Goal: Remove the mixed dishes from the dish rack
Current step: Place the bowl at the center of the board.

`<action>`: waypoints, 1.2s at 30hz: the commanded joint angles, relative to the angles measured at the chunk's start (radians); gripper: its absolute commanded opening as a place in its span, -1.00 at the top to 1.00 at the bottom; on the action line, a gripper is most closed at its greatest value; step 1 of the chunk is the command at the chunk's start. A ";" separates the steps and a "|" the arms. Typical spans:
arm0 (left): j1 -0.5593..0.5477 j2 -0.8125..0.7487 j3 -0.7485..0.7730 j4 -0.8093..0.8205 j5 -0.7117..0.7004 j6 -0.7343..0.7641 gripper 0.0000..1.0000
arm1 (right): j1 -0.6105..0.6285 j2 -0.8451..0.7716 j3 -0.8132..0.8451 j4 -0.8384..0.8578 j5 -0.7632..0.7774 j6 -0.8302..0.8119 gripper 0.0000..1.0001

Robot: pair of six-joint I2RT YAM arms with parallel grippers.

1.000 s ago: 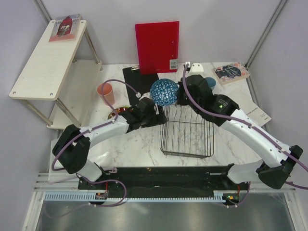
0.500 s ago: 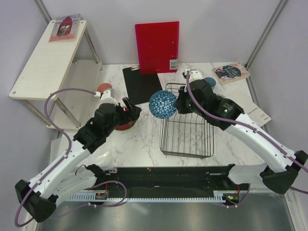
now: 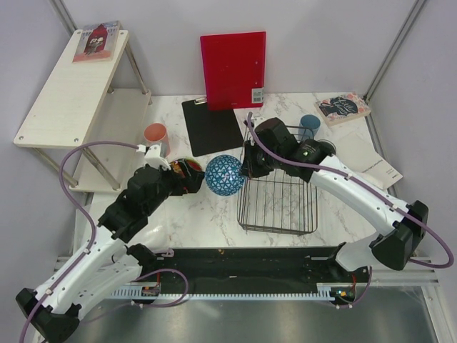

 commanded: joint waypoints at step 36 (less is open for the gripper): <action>-0.008 0.034 -0.021 0.044 0.109 0.019 0.08 | 0.020 0.118 0.105 0.117 -0.076 0.019 1.00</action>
